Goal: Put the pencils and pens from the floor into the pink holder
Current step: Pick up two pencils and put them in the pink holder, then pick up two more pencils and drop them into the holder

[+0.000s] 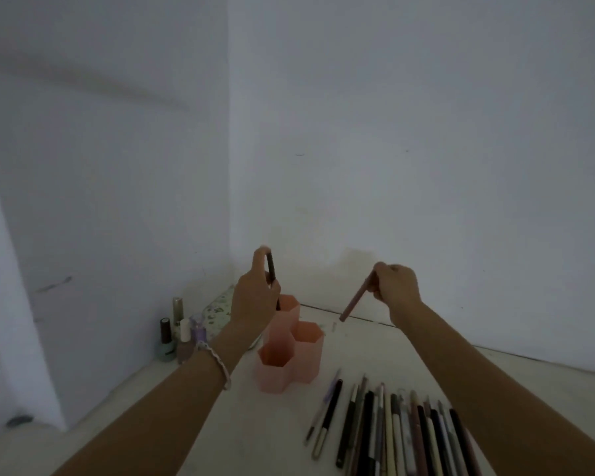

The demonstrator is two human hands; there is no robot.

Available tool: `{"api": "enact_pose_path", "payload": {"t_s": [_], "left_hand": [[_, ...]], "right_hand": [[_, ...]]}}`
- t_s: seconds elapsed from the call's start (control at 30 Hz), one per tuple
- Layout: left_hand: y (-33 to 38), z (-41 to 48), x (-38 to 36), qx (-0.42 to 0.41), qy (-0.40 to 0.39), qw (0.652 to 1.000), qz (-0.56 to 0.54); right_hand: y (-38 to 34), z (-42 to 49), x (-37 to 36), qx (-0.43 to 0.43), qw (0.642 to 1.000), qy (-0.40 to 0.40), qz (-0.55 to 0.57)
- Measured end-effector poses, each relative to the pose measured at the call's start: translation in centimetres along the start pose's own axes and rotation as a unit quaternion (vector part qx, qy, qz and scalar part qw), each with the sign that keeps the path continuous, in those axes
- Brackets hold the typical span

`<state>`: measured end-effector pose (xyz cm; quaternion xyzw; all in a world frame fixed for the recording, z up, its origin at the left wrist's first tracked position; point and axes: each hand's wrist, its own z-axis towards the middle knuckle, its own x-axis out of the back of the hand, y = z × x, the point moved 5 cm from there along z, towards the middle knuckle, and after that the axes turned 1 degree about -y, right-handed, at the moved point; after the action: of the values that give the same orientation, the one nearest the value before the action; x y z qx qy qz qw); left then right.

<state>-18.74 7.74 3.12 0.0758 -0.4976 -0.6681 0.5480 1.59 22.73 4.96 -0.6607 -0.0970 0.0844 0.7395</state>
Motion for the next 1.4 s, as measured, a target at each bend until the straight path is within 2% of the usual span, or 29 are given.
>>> {"api": "enact_pose_path", "payload": {"t_s": [0.07, 0.17, 0.27, 0.4, 0.5, 0.57, 0.67, 0.73, 0.83, 0.9, 1.03, 1.17, 1.3, 1.4], "left_hand": [[-1.0, -0.4, -0.1, 0.005, 0.001, 0.999, 0.048], [-1.2, -0.2, 1.6, 0.009, 0.069, 0.997, 0.033], [-0.6, 0.1, 3.7, 0.022, 0.095, 0.995, -0.003], [1.4, -0.2, 4.4, 0.008, 0.063, 0.998, -0.025], [2.8, -1.0, 3.7, 0.017, 0.036, 0.999, -0.026], [3.7, -1.8, 2.3, 0.031, -0.009, 0.999, -0.007], [5.2, -3.6, -1.2, 0.027, -0.124, 0.991, 0.049], [6.0, -5.2, -4.2, -0.018, -0.214, 0.965, 0.150], [5.8, -8.4, -8.1, -0.075, -0.322, 0.902, 0.277], [5.0, -10.3, -9.6, -0.108, -0.334, 0.872, 0.340], [4.2, -12.3, -11.6, -0.111, -0.335, 0.851, 0.389], [4.3, -12.7, -11.9, -0.101, -0.344, 0.852, 0.380], [7.2, -9.1, -9.1, -0.060, -0.307, 0.909, 0.274], [10.7, -4.4, -5.2, -0.047, -0.233, 0.958, 0.161]], "right_hand": [[-1.0, -0.7, -1.0, 0.043, 0.997, 0.027, 0.055], [-2.5, -2.1, -3.3, 0.136, 0.987, 0.045, 0.076], [-3.2, -3.6, -6.2, 0.236, 0.971, 0.028, 0.036], [-2.0, -4.8, -9.7, 0.306, 0.947, -0.040, -0.088], [0.1, -4.9, -11.0, 0.295, 0.929, -0.100, -0.200], [0.7, -4.6, -10.1, 0.282, 0.931, -0.076, -0.222], [0.2, -3.9, -7.2, 0.279, 0.933, -0.027, -0.225], [0.1, -3.2, -5.1, 0.266, 0.935, -0.020, -0.233], [0.8, -2.4, -2.3, 0.239, 0.938, -0.022, -0.250], [1.4, -2.0, -0.8, 0.216, 0.941, -0.024, -0.259], [2.7, -1.5, 1.1, 0.189, 0.945, -0.027, -0.266], [3.7, -1.4, 2.4, 0.175, 0.947, -0.036, -0.267], [4.7, -1.2, 2.6, 0.134, 0.951, -0.037, -0.277], [6.7, -1.6, 1.0, 0.074, 0.929, -0.100, -0.348]]}}
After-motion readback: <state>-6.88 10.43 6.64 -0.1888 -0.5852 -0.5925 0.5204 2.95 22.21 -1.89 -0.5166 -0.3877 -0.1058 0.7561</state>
